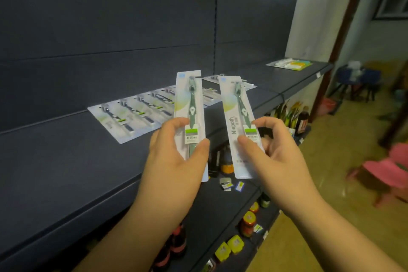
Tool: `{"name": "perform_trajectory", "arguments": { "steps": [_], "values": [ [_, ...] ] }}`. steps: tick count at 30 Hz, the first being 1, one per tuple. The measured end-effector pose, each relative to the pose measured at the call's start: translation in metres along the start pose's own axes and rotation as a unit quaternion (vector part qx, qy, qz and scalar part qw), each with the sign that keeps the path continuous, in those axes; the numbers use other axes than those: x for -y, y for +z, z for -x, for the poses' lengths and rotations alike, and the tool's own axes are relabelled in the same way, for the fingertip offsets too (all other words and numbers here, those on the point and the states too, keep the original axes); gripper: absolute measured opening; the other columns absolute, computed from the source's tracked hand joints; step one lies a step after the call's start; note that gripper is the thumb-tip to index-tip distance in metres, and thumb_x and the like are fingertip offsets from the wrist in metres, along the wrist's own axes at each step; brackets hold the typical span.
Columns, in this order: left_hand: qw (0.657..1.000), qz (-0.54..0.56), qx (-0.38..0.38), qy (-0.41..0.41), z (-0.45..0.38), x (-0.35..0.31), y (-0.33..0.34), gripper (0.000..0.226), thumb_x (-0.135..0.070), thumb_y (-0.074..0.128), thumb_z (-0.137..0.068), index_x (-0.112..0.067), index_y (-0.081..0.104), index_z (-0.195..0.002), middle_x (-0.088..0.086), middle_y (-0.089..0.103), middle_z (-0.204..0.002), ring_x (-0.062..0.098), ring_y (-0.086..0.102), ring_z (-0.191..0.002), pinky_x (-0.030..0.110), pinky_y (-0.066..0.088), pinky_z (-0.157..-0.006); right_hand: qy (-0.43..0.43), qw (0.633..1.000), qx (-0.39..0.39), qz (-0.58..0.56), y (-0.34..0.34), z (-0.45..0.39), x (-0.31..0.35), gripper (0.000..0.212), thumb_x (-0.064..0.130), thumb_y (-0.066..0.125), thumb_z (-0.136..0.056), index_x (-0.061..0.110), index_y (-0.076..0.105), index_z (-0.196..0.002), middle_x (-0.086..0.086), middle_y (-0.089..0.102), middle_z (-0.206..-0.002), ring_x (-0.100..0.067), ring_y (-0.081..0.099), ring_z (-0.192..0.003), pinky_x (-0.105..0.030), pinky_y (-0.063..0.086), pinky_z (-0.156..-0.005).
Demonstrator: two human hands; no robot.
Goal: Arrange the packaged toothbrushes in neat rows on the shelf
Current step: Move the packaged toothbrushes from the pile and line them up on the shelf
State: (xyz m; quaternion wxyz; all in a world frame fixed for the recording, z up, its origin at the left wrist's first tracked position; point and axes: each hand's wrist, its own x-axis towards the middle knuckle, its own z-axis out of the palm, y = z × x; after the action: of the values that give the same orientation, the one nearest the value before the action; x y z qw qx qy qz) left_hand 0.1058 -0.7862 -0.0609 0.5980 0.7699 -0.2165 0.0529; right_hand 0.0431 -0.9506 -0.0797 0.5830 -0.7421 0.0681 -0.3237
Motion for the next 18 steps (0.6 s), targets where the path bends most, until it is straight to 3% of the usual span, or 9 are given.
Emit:
{"name": "perform_trajectory", "arguments": {
  "steps": [4,10,13,18],
  "values": [
    [0.998,0.018,0.052,0.005,-0.034,-0.005,0.051,0.033,-0.044,0.061,-0.084,-0.053,0.045,-0.111,-0.020,0.051,-0.122,-0.001,0.059,-0.100,0.031,0.053,-0.086,0.002,0.999,-0.038,0.010,-0.032,-0.040,-0.020,0.028,0.048,0.067,-0.080,0.039,0.052,-0.102,-0.015,0.074,-0.081,-0.044,0.068,-0.069,-0.066,0.052,-0.061],
    [0.996,-0.017,0.080,0.019,-0.081,-0.008,0.113,0.037,-0.042,0.062,-0.087,-0.050,0.044,-0.118,-0.026,0.044,-0.119,-0.018,0.047,-0.098,0.006,0.040,-0.070,0.013,0.998,-0.059,-0.012,-0.077,-0.083,-0.054,0.020,0.032,0.068,-0.089,0.037,0.052,-0.100,-0.011,0.076,-0.088,-0.037,0.072,-0.075,-0.067,0.053,-0.069],
    [0.996,-0.025,0.083,0.019,-0.102,-0.006,0.144,0.037,-0.040,0.061,-0.088,-0.050,0.044,-0.119,-0.026,0.043,-0.118,-0.022,0.045,-0.096,0.006,0.040,-0.067,0.024,0.999,-0.048,-0.007,-0.100,-0.108,-0.075,0.024,0.041,0.067,-0.084,0.039,0.052,-0.101,-0.013,0.075,-0.090,-0.043,0.070,-0.076,-0.067,0.052,-0.068],
    [0.997,-0.031,0.069,-0.006,-0.132,-0.015,0.208,0.036,-0.039,0.062,-0.089,-0.048,0.045,-0.119,-0.021,0.047,-0.123,-0.011,0.054,-0.093,0.011,0.043,-0.071,0.037,0.999,-0.003,0.000,-0.149,-0.148,-0.105,0.033,0.053,0.065,-0.079,0.041,0.049,-0.105,-0.008,0.076,-0.095,-0.035,0.073,-0.077,-0.063,0.055,-0.068]
  ]
}}
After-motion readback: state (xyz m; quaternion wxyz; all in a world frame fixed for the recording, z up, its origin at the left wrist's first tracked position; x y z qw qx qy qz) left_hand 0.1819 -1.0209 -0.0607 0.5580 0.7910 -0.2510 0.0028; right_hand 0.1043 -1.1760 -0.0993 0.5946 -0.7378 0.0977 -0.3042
